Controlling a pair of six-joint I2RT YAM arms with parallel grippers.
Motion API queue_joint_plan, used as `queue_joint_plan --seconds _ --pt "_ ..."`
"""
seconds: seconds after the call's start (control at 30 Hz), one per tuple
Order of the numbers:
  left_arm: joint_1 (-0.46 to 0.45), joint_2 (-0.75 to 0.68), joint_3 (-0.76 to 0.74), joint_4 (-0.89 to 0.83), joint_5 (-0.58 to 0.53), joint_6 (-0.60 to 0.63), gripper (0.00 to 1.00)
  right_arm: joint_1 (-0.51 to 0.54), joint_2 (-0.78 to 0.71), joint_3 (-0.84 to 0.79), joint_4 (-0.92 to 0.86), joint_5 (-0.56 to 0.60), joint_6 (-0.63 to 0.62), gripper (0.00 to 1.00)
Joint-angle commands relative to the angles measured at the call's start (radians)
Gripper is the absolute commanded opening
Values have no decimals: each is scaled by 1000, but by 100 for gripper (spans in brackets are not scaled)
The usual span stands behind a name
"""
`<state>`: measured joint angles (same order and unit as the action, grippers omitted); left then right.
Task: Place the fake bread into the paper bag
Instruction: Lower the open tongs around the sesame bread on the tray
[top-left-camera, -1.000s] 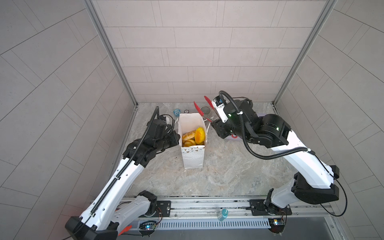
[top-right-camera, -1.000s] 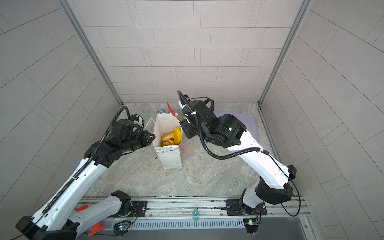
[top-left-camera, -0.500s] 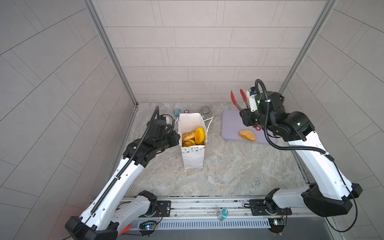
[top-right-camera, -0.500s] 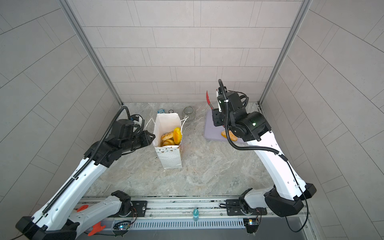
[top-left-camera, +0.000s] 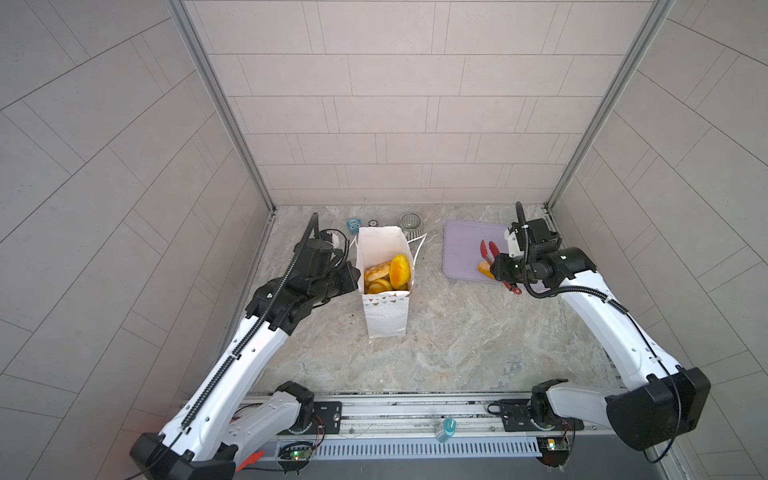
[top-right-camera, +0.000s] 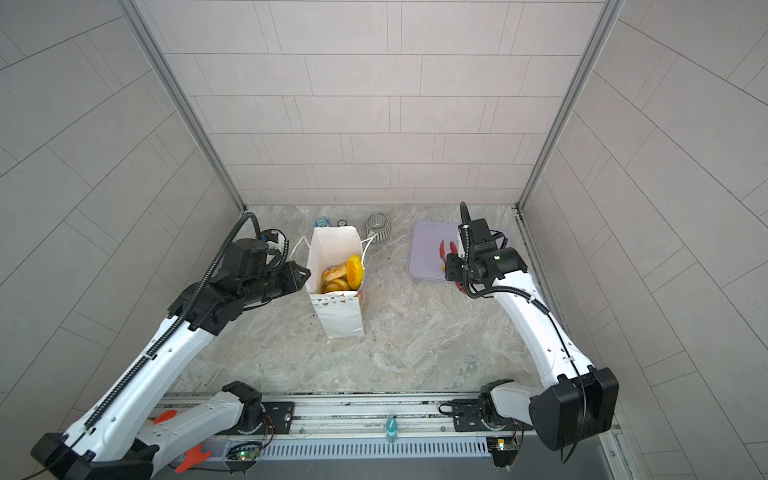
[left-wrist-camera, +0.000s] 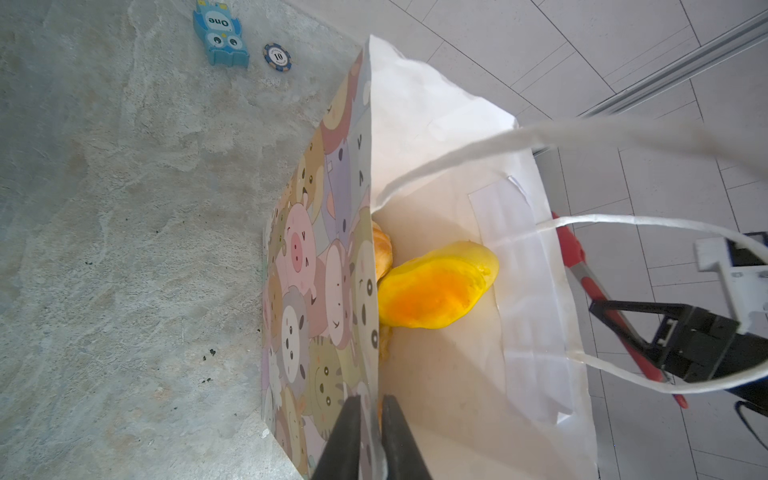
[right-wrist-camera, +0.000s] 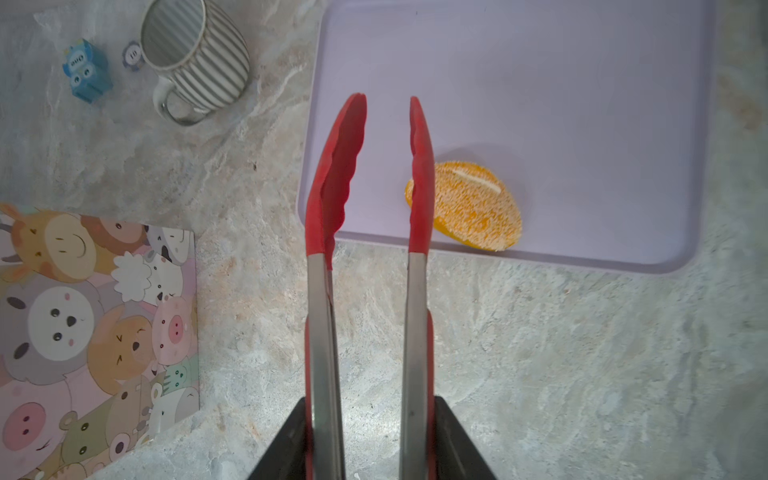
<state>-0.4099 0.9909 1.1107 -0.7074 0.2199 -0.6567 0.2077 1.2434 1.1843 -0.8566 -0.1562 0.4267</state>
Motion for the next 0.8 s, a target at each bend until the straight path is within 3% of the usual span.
queue_joint_plan --seconds 0.0,0.3,0.77 --pt "6 -13 -2 6 -8 15 17 -6 -43 -57 81 -65 39 42" --pt "6 -12 -8 13 -7 14 17 -7 -74 -173 100 -83 52 41" --pt "6 -13 -18 13 -7 13 17 -34 36 -154 119 -39 37 40"
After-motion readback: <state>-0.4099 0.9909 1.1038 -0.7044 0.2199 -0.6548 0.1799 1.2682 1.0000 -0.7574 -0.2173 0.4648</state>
